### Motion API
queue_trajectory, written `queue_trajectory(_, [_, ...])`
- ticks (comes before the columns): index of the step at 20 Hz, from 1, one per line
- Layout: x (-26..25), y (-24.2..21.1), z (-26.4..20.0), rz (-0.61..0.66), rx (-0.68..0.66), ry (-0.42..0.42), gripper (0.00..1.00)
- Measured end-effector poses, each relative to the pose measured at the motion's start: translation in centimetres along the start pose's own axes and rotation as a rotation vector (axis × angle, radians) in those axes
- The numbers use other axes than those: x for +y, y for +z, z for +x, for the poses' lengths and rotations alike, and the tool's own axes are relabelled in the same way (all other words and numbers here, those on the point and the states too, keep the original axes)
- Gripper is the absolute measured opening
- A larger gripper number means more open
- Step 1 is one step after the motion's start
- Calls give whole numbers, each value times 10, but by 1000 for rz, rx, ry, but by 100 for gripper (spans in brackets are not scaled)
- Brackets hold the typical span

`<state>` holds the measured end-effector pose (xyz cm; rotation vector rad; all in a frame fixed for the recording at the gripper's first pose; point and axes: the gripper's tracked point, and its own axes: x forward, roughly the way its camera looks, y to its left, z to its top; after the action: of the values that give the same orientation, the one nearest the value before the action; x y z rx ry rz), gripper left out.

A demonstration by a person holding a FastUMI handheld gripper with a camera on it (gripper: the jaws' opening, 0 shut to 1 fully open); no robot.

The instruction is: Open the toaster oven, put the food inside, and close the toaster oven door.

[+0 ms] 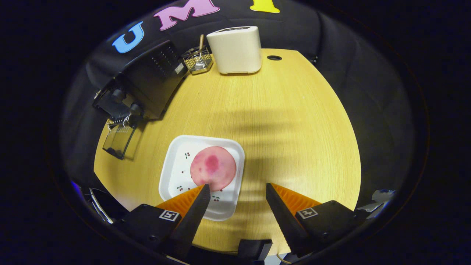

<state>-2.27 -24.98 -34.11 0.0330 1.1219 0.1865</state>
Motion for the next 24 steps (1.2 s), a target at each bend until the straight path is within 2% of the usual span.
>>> queue_trajectory(2, [2, -6, 2, 7, 18, 7, 100])
queue_trajectory(6, [4, -19, 11, 16, 57, -7, 93])
queue_trajectory(8, [4, -20, 11, -17, 60, -26, 83])
queue_trajectory(9, [3, -21, 14, -35, 61, -39, 72])
queue_trajectory(10, [1, -21, 13, -56, 62, -56, 68])
queue_trajectory(11, [1, -22, 16, -67, 67, -63, 58])
queue_trajectory(13, [6, -23, 14, -50, 73, -44, 54])
queue_trajectory(15, [8, -26, 17, -5, 94, -49, 27])
queue_trajectory(17, [9, -24, 11, -5, 95, -47, 28])
queue_trajectory(18, [11, -27, 17, 10, 99, -40, 22])
queue_trajectory(19, [12, -24, 12, 28, 92, -20, 22])
queue_trajectory(21, [20, -29, 14, 63, 103, 27, 9])
queue_trajectory(24, [21, -32, 14, 64, 105, 45, 5])
